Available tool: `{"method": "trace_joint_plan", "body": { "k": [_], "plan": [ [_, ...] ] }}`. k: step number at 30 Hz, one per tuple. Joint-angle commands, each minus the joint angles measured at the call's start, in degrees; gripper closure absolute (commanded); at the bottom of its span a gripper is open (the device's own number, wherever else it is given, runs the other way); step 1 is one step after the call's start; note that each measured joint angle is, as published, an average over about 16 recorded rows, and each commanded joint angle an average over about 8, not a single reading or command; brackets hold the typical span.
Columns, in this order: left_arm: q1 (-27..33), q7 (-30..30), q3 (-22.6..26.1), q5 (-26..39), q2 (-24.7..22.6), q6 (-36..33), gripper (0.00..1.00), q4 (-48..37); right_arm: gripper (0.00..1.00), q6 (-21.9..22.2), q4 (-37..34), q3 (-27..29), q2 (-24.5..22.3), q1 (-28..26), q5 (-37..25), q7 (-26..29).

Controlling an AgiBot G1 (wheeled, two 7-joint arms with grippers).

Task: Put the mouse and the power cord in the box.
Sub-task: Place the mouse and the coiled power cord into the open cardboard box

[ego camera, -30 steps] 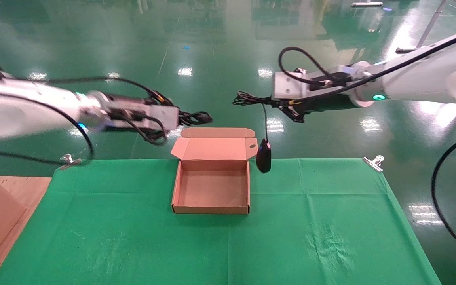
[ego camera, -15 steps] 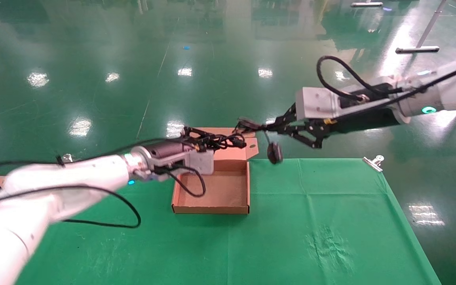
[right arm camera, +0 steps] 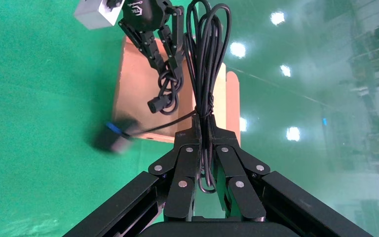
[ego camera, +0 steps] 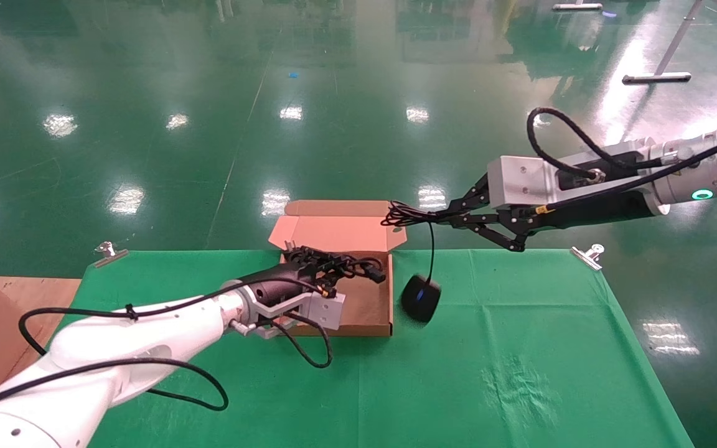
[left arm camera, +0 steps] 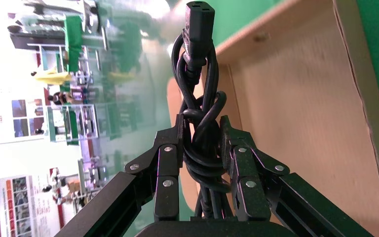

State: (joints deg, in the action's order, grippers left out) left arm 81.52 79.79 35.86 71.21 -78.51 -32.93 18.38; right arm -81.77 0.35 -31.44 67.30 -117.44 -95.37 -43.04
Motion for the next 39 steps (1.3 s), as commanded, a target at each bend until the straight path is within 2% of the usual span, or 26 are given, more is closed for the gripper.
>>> {"method": "trace_joint_plan", "body": {
  "k": [1, 6, 8, 10, 14, 16, 17, 20, 34, 39],
  "plan": [
    [-0.66, 0.47, 1.43, -0.52, 0.03, 1.95, 1.0, 0.72, 1.0, 0.18, -0.13, 0.08, -0.02, 0.19, 0.12, -0.09],
    [-1.48, -1.43, 4.61, -2.94, 0.09, 2.61, 1.0, 1.23, 1.0, 0.43, -0.28, 0.06, -0.35, 0.78, 0.09, -0.61],
    [-1.53, -2.57, 5.88, -3.77, 0.13, 2.62, 0.93, 1.06, 1.0, 0.75, -0.37, 0.04, -0.53, 1.03, 0.05, -0.75],
    [-1.52, -3.69, 7.12, -4.48, 0.15, 2.79, 0.75, 0.87, 1.0, 1.03, -0.43, 0.02, -0.65, 1.22, 0.02, -0.81],
    [-1.23, -5.38, 9.46, -5.51, 0.21, 3.36, 0.25, 0.76, 1.0, 1.04, -0.42, 0.03, -0.69, 1.36, 0.04, -0.91],
    [-1.08, -5.94, 10.58, -5.95, 0.22, 3.69, 0.08, 0.89, 1.0, 0.77, -0.37, 0.02, -0.65, 1.39, 0.02, -1.0],
    [-1.02, -6.17, 11.09, -6.17, 0.23, 3.84, 0.03, 0.97, 1.0, 0.61, -0.35, 0.02, -0.63, 1.4, 0.01, -1.05],
    [-0.84, -6.79, 12.51, -6.96, 0.26, 4.33, 0.0, 1.26, 1.0, 0.25, -0.32, -0.01, -0.59, 1.5, -0.03, -1.2],
    [-0.34, -8.18, 17.71, -11.06, 0.34, 5.93, 0.0, 2.13, 1.0, -1.16, -0.35, 0.08, -0.12, 2.03, 0.1, -1.5],
    [0.27, -11.78, 17.95, -14.9, 0.48, 3.53, 0.0, 0.46, 1.0, -0.76, -0.36, 0.07, 1.1, 2.59, 0.08, -1.33]
  ]
}}
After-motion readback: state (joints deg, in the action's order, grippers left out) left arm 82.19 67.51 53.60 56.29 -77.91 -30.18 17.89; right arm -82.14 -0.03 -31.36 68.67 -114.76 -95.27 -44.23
